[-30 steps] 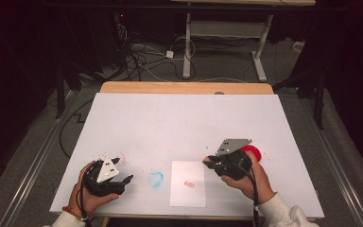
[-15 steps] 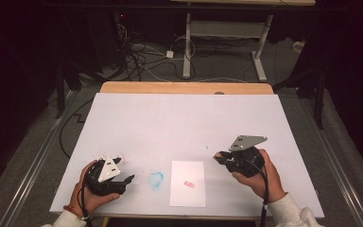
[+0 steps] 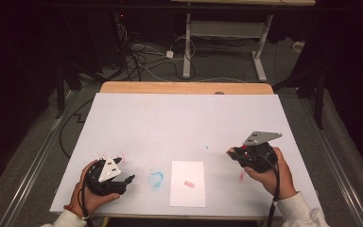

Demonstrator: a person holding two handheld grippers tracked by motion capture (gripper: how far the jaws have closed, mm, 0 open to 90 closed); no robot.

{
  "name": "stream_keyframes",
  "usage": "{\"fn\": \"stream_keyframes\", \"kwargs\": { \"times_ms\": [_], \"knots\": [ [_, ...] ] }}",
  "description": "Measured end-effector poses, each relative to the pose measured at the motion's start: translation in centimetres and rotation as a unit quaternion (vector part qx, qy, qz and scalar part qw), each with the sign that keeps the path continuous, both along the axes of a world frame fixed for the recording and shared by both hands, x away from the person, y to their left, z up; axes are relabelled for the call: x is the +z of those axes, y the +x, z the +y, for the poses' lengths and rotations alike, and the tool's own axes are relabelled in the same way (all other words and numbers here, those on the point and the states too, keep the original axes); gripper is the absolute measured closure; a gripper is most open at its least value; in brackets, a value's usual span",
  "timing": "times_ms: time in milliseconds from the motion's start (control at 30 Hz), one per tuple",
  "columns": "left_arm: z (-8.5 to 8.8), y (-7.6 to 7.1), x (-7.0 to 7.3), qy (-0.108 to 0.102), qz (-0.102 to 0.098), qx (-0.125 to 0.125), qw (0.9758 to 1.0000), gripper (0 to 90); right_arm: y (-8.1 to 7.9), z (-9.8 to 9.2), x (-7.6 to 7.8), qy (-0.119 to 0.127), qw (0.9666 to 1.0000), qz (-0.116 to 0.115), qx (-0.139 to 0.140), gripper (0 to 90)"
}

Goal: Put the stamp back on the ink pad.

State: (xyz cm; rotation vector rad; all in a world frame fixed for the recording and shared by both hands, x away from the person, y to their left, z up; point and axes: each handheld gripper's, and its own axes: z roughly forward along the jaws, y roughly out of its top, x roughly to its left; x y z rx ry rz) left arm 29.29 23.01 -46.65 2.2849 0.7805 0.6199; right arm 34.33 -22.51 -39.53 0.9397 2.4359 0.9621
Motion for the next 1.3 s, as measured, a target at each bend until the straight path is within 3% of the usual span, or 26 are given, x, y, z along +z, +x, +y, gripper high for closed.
{"fn": "stream_keyframes", "kwargs": {
  "times_ms": [633, 1000, 1300],
  "knots": [
    [-0.3, -0.1, 0.1, 0.007, -0.003, -0.006, 1.0000, 24.5, 0.7, -2.6, -1.5, -0.026, 0.9984, 0.015, -0.047, 75.9],
    [-0.3, 0.0, 0.0, 0.009, -0.001, -0.007, 0.9999, 24.6, 2.0, -3.9, -2.8, -0.043, 0.9951, 0.025, -0.086, 75.9],
    [-0.3, -0.1, 0.0, 0.012, 0.000, -0.008, 0.9999, 24.6, 3.0, -4.3, -3.7, -0.054, 0.9928, 0.037, -0.101, 75.9]
  ]
}}
